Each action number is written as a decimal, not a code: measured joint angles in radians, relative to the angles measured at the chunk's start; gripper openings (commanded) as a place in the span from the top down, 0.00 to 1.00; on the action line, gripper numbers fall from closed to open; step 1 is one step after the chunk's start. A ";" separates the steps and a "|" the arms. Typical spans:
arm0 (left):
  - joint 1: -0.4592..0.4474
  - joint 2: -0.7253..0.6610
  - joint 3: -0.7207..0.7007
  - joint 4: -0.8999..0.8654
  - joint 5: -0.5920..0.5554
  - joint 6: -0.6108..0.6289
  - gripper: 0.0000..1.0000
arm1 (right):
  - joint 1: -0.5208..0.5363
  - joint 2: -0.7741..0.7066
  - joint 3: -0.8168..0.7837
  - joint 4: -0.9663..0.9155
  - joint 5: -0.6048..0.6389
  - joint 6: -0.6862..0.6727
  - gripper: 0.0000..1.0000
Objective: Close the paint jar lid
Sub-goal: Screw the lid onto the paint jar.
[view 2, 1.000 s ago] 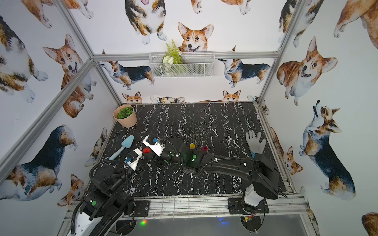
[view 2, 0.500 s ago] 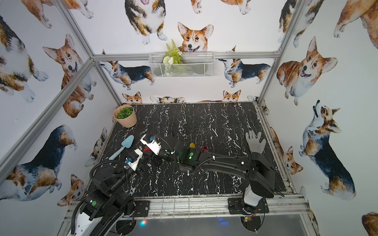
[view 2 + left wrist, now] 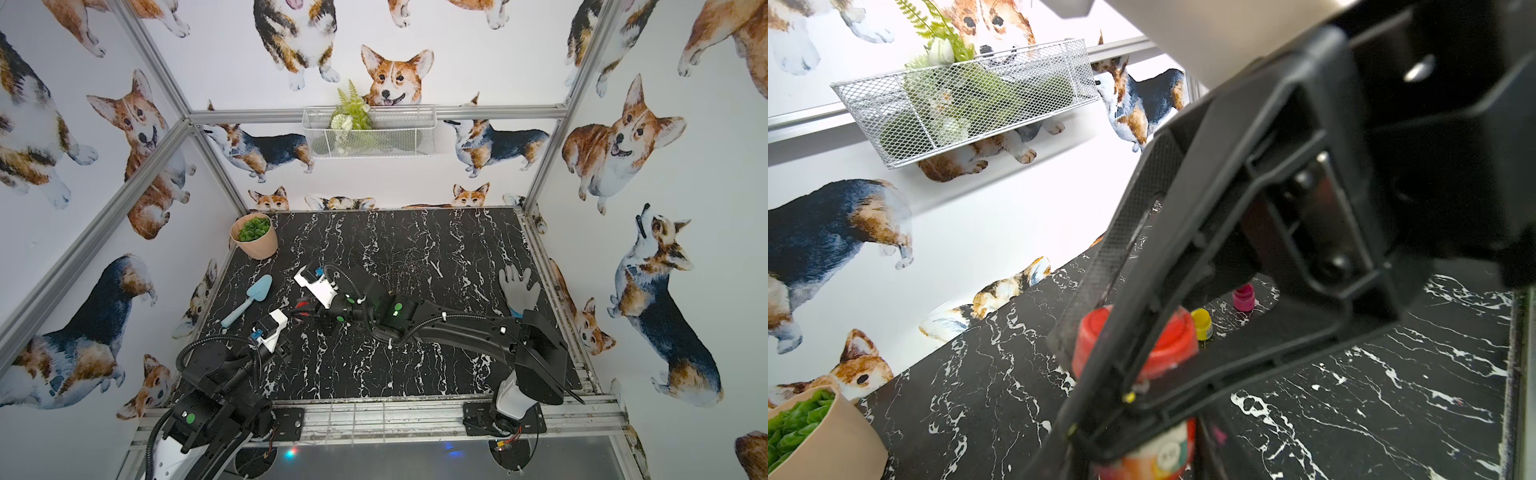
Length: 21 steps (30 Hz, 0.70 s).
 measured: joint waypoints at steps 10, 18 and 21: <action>-0.001 0.036 0.012 0.012 0.037 0.018 0.65 | -0.013 -0.029 -0.042 0.000 0.064 -0.016 0.08; -0.001 0.076 0.026 0.027 0.039 0.025 0.65 | -0.027 -0.137 -0.071 -0.013 0.105 -0.057 0.08; -0.001 0.097 0.029 0.026 0.036 0.026 0.65 | -0.039 -0.154 -0.082 -0.020 0.076 -0.071 0.08</action>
